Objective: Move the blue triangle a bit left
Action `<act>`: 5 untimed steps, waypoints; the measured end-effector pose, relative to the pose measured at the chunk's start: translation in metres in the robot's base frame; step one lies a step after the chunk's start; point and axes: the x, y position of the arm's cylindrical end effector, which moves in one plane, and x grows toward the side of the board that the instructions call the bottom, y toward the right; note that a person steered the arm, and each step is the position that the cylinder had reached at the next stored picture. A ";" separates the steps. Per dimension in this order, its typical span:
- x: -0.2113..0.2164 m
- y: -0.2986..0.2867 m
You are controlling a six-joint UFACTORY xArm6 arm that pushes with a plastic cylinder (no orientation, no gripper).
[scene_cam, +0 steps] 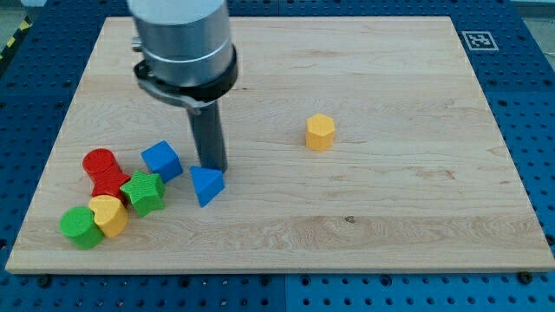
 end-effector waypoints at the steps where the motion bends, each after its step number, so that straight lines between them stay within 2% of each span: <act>1: 0.019 -0.008; 3: 0.023 -0.003; 5: 0.037 0.046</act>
